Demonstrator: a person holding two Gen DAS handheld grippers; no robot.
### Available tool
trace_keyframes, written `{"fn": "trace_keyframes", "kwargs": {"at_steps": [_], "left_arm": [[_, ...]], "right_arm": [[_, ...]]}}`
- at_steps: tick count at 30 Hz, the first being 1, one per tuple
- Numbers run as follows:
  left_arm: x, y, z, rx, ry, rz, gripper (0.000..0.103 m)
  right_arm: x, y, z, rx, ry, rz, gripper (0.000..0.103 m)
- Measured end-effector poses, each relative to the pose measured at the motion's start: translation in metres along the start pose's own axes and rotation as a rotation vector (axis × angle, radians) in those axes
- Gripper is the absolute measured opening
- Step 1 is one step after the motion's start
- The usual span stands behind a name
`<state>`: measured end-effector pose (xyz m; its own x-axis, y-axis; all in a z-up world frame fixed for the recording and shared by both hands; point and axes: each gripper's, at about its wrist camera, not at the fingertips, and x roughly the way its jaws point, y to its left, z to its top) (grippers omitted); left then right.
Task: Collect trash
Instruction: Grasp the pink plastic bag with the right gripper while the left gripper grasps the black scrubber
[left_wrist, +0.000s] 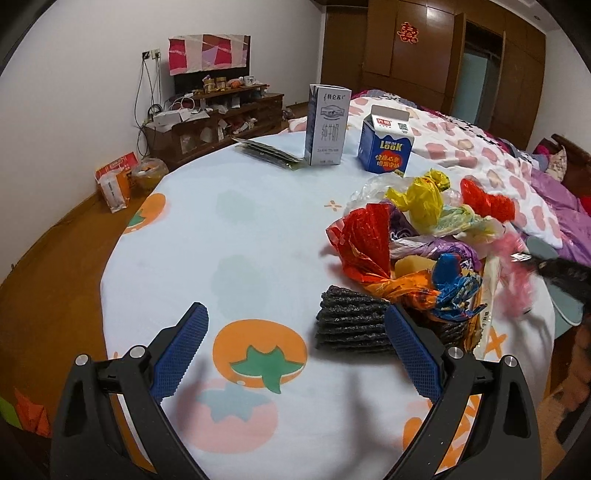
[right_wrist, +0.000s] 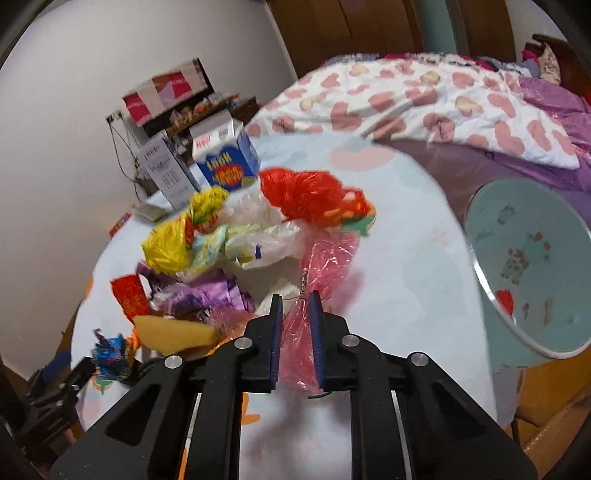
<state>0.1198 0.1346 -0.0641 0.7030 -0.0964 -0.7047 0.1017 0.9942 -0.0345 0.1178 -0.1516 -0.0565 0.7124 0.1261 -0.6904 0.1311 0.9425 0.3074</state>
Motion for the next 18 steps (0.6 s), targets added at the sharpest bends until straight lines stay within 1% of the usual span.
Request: {"fn": "trace_keyframes", "kwargs": {"at_steps": [2,4,6,7,9,10,11,12,14,15,16,17,18], "left_arm": [[0.000,-0.001,0.000,0.001,-0.002,-0.002,0.094],[0.002,-0.002,0.001,-0.012,0.005,-0.024,0.093],[0.009,-0.005,0.001,-0.027,0.026,-0.050,0.092],[0.014,-0.008,0.000,-0.029,0.039,-0.057,0.089],[0.023,-0.011,-0.002,-0.034,0.061,-0.071,0.079],[0.026,-0.012,-0.003,-0.039,0.073,-0.087,0.070],[0.028,-0.015,-0.004,-0.045,0.083,-0.108,0.064],[0.029,-0.017,-0.004,-0.047,0.084,-0.116,0.061],[0.028,-0.020,-0.005,-0.038,0.076,-0.136,0.045],[0.027,-0.022,-0.005,-0.035,0.073,-0.145,0.042],[0.027,-0.023,-0.006,-0.033,0.071,-0.145,0.037],[0.025,-0.024,-0.006,-0.030,0.062,-0.147,0.029],[0.023,-0.024,-0.006,-0.032,0.057,-0.149,0.025]], "right_arm": [[-0.017,-0.001,0.001,-0.025,-0.062,-0.023,0.015],[-0.028,-0.003,0.000,-0.044,-0.105,-0.057,0.015],[-0.033,-0.008,-0.002,-0.049,-0.123,-0.080,0.015],[-0.034,-0.011,-0.005,-0.047,-0.123,-0.087,0.015],[-0.033,-0.016,-0.007,-0.046,-0.116,-0.097,0.015],[-0.032,-0.018,-0.010,-0.053,-0.114,-0.105,0.015],[-0.032,-0.018,-0.013,-0.059,-0.115,-0.111,0.015],[-0.032,-0.017,-0.016,-0.067,-0.115,-0.117,0.015],[-0.032,-0.015,-0.019,-0.073,-0.115,-0.115,0.015],[-0.032,-0.014,-0.021,-0.075,-0.115,-0.113,0.015],[-0.032,-0.013,-0.022,-0.081,-0.117,-0.114,0.015],[-0.033,-0.012,-0.023,-0.087,-0.120,-0.116,0.015],[-0.033,-0.011,-0.024,-0.092,-0.123,-0.117,0.015]]}}
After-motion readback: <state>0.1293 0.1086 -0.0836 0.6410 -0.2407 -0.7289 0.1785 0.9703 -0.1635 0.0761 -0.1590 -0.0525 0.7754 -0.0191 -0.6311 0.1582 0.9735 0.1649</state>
